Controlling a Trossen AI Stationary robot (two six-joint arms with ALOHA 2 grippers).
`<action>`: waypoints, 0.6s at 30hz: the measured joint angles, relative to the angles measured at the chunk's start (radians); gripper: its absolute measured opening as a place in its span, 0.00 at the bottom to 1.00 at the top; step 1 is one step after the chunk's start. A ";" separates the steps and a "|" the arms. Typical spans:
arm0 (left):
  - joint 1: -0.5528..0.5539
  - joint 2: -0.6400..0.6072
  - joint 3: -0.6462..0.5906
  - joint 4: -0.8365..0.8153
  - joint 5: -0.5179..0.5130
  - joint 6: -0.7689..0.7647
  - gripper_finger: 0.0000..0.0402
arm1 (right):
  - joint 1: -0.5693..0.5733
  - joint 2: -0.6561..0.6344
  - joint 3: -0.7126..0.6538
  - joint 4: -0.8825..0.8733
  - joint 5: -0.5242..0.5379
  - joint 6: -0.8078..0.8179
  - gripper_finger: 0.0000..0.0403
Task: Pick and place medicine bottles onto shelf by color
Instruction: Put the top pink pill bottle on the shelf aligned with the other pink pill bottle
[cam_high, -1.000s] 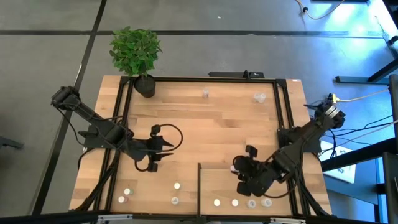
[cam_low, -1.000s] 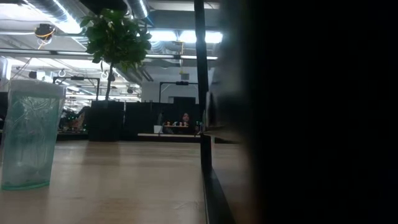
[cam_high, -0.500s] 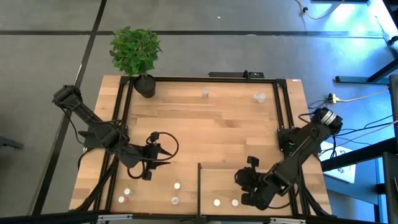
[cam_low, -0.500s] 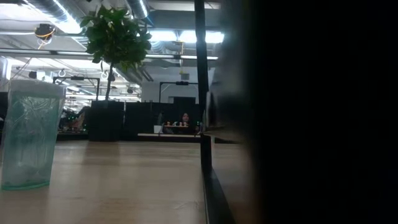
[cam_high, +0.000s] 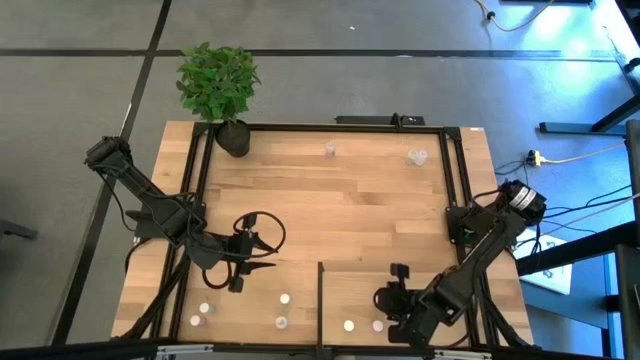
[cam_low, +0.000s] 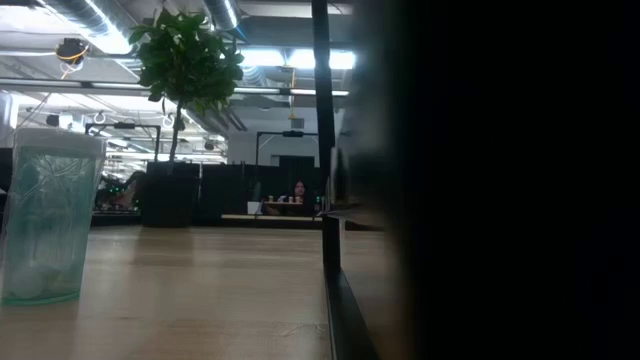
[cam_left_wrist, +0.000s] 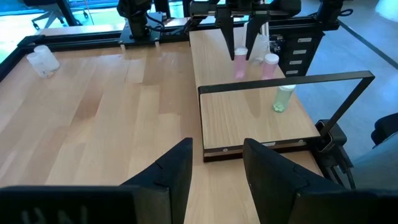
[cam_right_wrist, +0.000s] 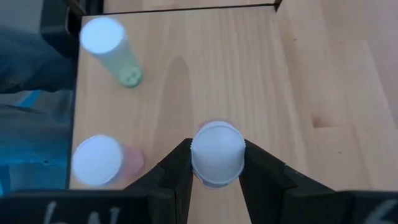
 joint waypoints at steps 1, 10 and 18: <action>0.000 0.000 0.000 0.000 0.003 0.000 0.34 | 0.001 0.000 0.000 0.000 0.000 0.000 0.28; 0.000 0.000 0.000 0.004 0.026 0.001 0.34 | 0.002 0.000 0.000 0.000 0.001 -0.022 0.28; 0.001 0.000 0.000 0.004 0.027 0.001 0.34 | 0.002 0.000 0.000 0.000 0.000 -0.031 0.28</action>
